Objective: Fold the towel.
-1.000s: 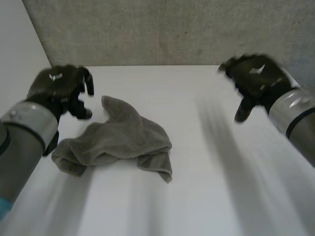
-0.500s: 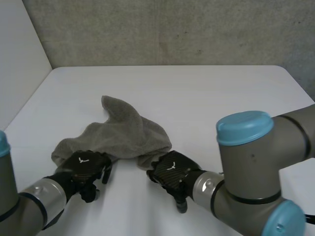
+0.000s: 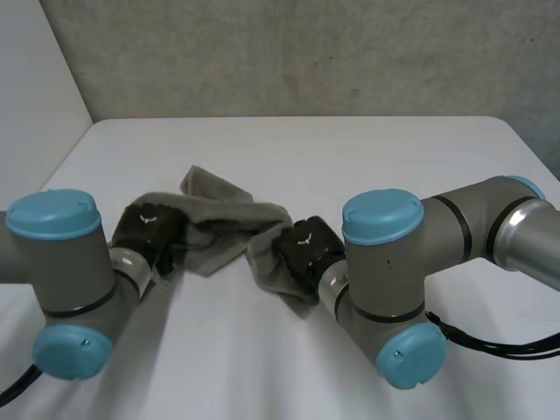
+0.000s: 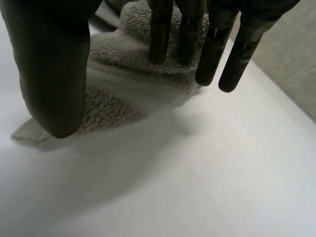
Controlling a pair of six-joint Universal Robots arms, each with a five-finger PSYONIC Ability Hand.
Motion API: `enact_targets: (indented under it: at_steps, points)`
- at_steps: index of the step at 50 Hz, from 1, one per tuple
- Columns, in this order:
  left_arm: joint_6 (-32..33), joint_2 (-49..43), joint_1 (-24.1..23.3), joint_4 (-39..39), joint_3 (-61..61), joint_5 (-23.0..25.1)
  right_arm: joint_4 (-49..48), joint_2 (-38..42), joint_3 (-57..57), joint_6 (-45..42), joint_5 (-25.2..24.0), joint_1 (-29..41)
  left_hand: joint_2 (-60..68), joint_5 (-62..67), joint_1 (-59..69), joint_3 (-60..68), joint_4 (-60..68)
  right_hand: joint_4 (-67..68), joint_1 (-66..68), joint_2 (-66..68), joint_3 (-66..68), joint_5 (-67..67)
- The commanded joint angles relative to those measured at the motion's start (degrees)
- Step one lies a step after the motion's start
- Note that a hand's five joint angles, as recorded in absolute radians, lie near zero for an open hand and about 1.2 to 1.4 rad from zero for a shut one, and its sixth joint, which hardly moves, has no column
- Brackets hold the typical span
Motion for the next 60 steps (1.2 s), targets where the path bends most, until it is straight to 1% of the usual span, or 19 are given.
enact_targets:
  at_steps: [1, 9, 19, 23, 38, 41, 44, 46, 47, 48, 49, 50, 51, 52, 53, 54, 55, 57, 60]
  points:
    - [0.0, -2.9, -0.4, 1.3, 4.0, -0.1, -2.1, 1.6, -1.1, 0.1, 0.7, 0.0, -6.0, -15.2, -5.9, -5.9, -6.2, 2.1, 3.0, 2.4, 2.1, 1.5]
    - [0.5, -6.5, -3.0, 1.3, 7.8, -0.1, -1.9, 1.9, -1.2, 3.0, 0.5, -0.1, -6.0, -15.2, -5.9, -5.9, -6.2, 1.5, 2.3, 1.7, 1.5, 0.8]
    - [0.7, -10.5, -5.2, 0.6, 10.5, 0.1, -0.2, 2.5, -2.3, 4.1, 0.5, -0.5, -15.3, -24.4, -15.1, -15.2, -15.4, -0.2, 0.6, 0.0, -0.2, -0.9]
    - [0.7, -10.7, -5.3, 0.8, 10.5, 0.2, 0.0, 2.6, -2.3, 4.2, 0.4, -0.6, -15.3, -24.4, -15.1, -15.2, -15.4, 3.6, 4.5, 3.9, 3.6, 3.0]
    - [0.8, -12.6, -5.4, 0.9, 11.5, 0.2, 0.1, 3.4, -2.3, 4.2, 0.4, -0.3, -13.6, -22.8, -13.5, -13.5, -13.8, 4.1, 5.0, 4.4, 4.2, 3.5]
    - [0.8, -13.0, -5.4, 0.8, 11.8, 0.2, 0.1, 3.6, -2.3, 4.4, 0.3, -0.3, -13.1, -22.3, -13.0, -13.0, -13.3, 7.7, 8.5, 7.9, 7.7, 7.0]
    - [0.8, -14.0, -5.4, 0.6, 12.4, 0.1, 0.0, 4.1, -2.4, 4.6, 0.3, -0.4, -7.5, -16.7, -7.4, -7.5, -7.7, 12.5, 13.4, 12.8, 12.5, 11.9]
    - [0.8, -14.9, -5.4, 0.5, 12.7, 0.1, 0.1, 4.3, -2.5, 4.6, 0.3, -0.4, -1.2, -10.3, -1.0, -1.1, -1.3, 13.7, 14.6, 14.0, 13.8, 13.1]
    - [0.8, -14.9, -5.4, 0.5, 12.7, 0.1, 0.1, 4.5, -2.6, 4.6, 0.3, -0.4, -1.1, -10.3, -1.0, -1.1, -1.3, 15.9, 16.8, 16.2, 15.9, 15.3]
    - [0.8, -15.1, -5.4, 0.5, 12.7, 0.1, 0.1, 4.6, -2.6, 4.6, 0.3, -0.5, 1.7, -7.5, 1.8, 1.8, 1.5, 19.4, 20.3, 19.7, 19.4, 18.8]
    - [0.8, -15.1, -5.4, 0.5, 12.7, 0.1, 0.1, 4.6, -2.6, 4.6, 0.3, -0.5, 5.4, -3.8, 5.5, 5.5, 5.2, 19.4, 20.3, 19.7, 19.5, 18.8]
    - [0.8, -15.1, -5.4, 0.5, 12.7, 0.1, 0.1, 4.6, -2.6, 4.6, 0.3, -0.6, 5.4, -3.8, 5.6, 5.5, 5.2, 26.3, 27.1, 26.6, 26.3, 25.6]
    - [0.8, -14.9, -5.4, 0.6, 12.6, -0.3, 0.1, 4.6, -2.6, 4.6, 0.3, -0.6, 11.6, 2.4, 11.7, 11.7, 11.4, 26.3, 27.2, 26.6, 26.4, 25.7]
    - [0.8, -14.9, -5.4, 0.6, 12.6, -0.3, 0.0, 4.5, -2.6, 4.7, 0.3, -0.6, 11.7, 2.5, 11.8, 11.7, 11.5, 34.2, 35.0, 34.4, 34.2, 33.5]
    - [0.8, -14.4, -5.4, 0.6, 12.7, -0.4, 0.0, 4.4, -2.6, 4.7, 0.3, -0.6, 17.1, 8.0, 17.3, 17.2, 17.0, 45.7, 46.6, 46.0, 45.8, 45.1]
    - [0.7, -13.8, -5.4, 0.6, 12.7, -0.5, 0.0, 4.4, -2.6, 4.7, 0.3, -0.6, 20.0, 10.8, 20.2, 20.1, 19.8, 45.9, 46.7, 46.1, 45.9, 45.2]
    - [0.7, -13.8, -5.4, 0.6, 12.7, -0.5, 0.0, 4.3, -2.6, 5.0, 0.3, -0.7, 20.1, 10.9, 20.2, 20.1, 19.9, 55.5, 56.3, 55.7, 55.5, 54.8]
    - [0.7, -11.1, -5.3, 0.6, 12.5, -0.7, 0.0, 3.9, -2.6, 5.6, 0.3, -0.7, 27.4, 18.2, 27.5, 27.5, 27.2, 55.6, 56.4, 55.8, 55.6, 54.9]
    - [0.7, -9.2, -5.3, 0.8, 12.3, -0.7, 0.0, 2.9, -2.9, 7.3, 0.0, -0.8, 31.2, 22.0, 31.3, 31.2, 31.0, 55.6, 56.4, 55.8, 55.6, 54.9]
